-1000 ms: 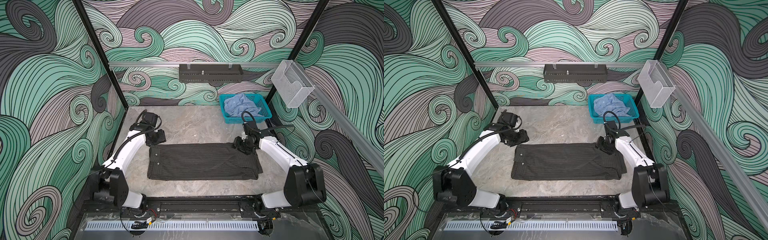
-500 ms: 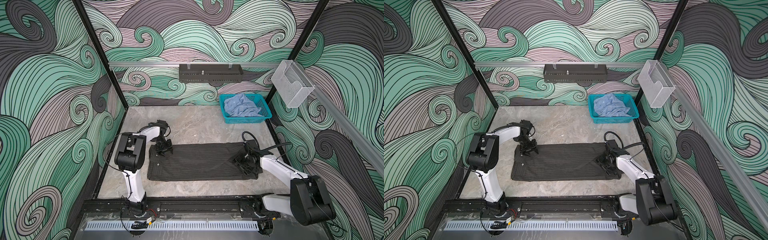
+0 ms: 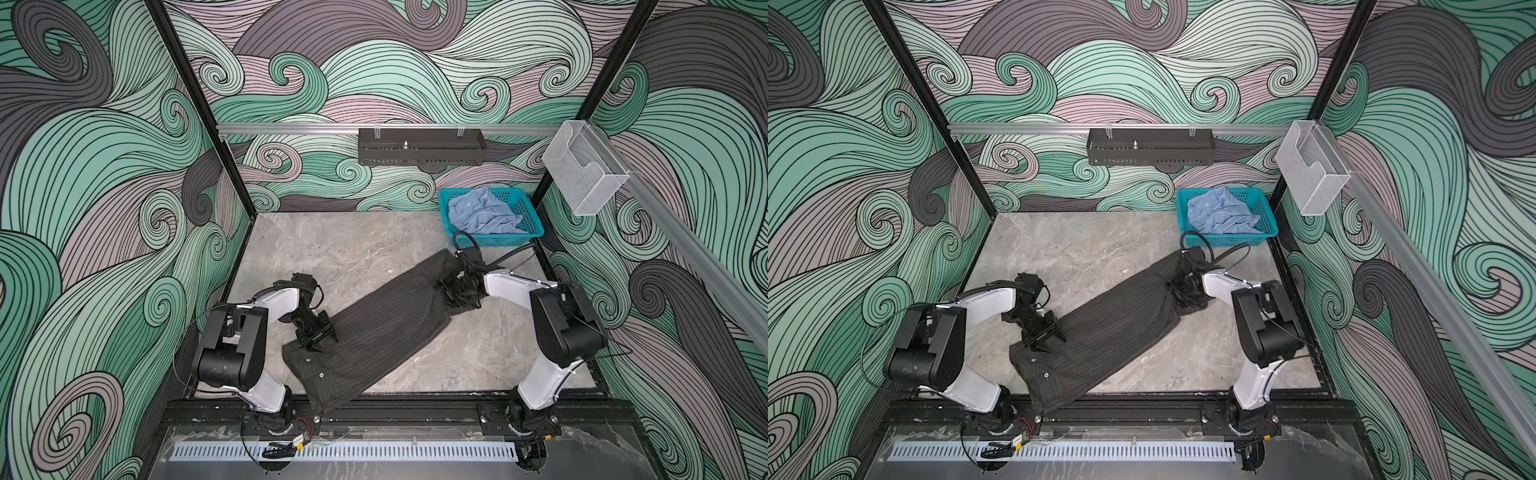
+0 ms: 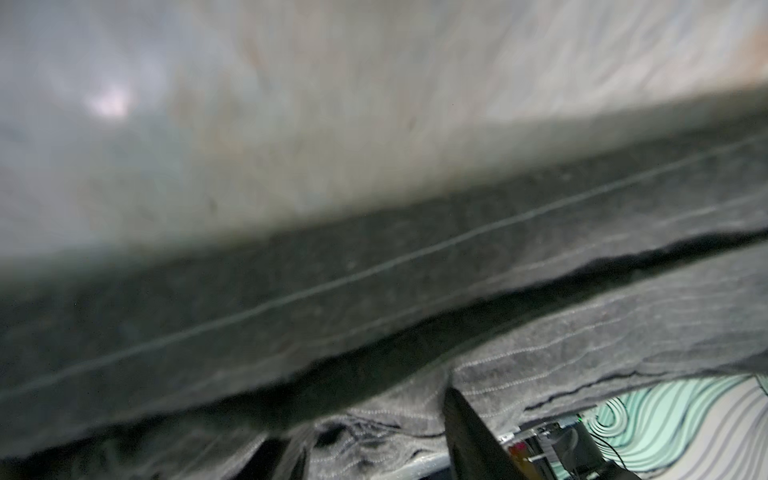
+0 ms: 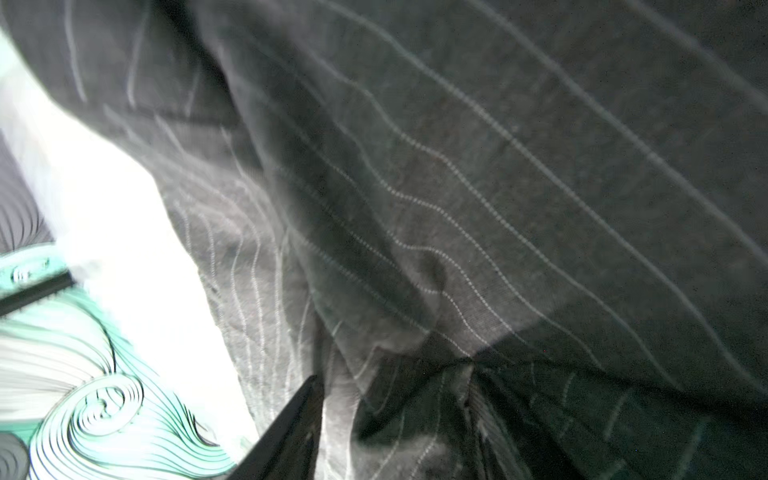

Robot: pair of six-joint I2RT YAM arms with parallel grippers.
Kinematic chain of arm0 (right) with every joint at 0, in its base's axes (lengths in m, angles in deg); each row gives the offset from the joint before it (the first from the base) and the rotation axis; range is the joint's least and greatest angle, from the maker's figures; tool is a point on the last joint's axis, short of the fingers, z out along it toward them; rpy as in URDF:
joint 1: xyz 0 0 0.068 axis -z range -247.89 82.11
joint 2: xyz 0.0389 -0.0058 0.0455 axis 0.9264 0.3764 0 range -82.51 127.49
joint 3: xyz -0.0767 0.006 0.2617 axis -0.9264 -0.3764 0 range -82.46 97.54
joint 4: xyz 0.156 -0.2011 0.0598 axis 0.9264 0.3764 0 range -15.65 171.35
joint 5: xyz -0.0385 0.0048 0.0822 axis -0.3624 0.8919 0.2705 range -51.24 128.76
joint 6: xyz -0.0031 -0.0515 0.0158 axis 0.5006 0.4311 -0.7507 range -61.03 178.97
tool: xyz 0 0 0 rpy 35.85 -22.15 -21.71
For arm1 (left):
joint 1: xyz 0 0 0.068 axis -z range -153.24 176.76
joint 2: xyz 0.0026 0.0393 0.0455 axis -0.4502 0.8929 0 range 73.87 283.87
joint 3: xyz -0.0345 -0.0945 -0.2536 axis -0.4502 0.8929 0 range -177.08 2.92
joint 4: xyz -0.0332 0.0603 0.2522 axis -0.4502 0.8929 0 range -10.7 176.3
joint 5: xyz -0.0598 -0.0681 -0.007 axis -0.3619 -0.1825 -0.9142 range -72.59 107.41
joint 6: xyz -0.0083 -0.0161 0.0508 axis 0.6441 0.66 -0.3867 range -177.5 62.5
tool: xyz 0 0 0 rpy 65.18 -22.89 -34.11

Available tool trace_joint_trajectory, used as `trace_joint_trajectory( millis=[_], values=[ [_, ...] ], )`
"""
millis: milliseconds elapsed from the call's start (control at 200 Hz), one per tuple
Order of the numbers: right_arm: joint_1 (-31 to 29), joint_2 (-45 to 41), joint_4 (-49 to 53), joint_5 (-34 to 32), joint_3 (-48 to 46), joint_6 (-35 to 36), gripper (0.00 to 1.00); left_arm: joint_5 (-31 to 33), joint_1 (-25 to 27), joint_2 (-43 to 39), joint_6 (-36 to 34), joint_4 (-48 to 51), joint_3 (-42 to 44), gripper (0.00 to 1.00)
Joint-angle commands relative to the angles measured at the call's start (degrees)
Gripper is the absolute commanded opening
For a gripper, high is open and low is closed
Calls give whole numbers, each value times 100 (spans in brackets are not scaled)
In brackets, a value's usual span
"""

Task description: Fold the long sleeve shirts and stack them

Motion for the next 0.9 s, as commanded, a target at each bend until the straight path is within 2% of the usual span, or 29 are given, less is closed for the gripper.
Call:
trace_joint_trajectory(
  millis=[0,115,220,421,606,761,842,897],
  values=[
    [-396,706,352,-3,234,79,56,-301,19,-24,333,-335,330,53],
    [-668,1166,624,-57,1108,310,56,-440,32,-28,420,-529,459,52],
    [-782,1698,1328,-246,2232,728,56,-526,62,77,458,-657,466,52],
    [-768,2827,2615,-1049,4345,1822,56,-645,191,288,636,-989,468,52],
    [-674,3966,3738,-1520,6677,2958,58,-772,604,720,1009,-1561,462,52],
    [-523,4947,4498,-1477,8839,3591,57,-868,1131,1286,1397,-2076,291,51],
    [-471,5071,4552,-1361,9365,3886,57,-918,1359,1342,1669,-2353,235,51],
    [-466,4939,4549,-1320,9458,4120,62,-883,1477,1233,1774,-2386,162,51]
  ],
)
